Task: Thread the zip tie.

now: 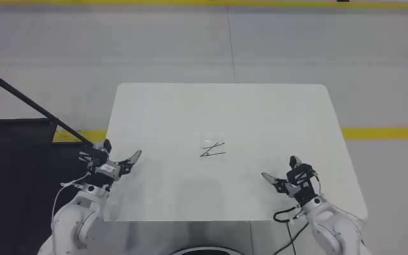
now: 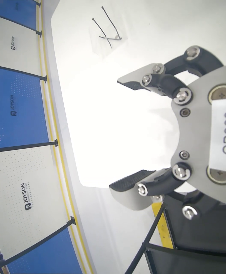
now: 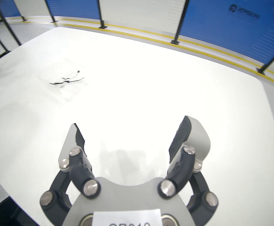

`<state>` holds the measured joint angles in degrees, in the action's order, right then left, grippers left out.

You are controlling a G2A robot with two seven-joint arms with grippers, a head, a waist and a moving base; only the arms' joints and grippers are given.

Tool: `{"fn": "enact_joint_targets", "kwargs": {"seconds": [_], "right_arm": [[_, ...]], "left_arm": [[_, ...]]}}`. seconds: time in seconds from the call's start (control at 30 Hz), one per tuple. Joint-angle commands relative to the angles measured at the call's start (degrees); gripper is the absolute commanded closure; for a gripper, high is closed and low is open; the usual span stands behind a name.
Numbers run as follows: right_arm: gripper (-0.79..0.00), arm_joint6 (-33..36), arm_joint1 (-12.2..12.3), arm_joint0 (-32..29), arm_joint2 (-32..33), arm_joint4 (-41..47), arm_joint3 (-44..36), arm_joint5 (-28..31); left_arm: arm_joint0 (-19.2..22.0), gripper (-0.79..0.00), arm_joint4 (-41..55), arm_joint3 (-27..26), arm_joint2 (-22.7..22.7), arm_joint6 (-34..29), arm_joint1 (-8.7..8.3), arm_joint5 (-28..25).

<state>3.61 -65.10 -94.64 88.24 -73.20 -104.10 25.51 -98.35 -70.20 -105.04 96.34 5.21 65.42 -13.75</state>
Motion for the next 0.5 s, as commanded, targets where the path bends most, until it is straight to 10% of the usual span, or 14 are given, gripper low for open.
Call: {"fn": "enact_joint_targets", "kwargs": {"seconds": [0.0, 0.47], "right_arm": [[-0.785, 1.6, 0.1, 1.6, -0.9, 1.0, 0.1, 3.1], [-0.785, 12.3, 0.2, 10.6, -5.2, 22.3, 6.2, 16.3]], "left_arm": [[0.4, -0.785, 1.1, 0.1, 0.2, -0.3, -0.02, -1.1], [0.5, -0.785, 2.2, 0.6, 0.8, -0.3, -0.13, -5.5]]}}
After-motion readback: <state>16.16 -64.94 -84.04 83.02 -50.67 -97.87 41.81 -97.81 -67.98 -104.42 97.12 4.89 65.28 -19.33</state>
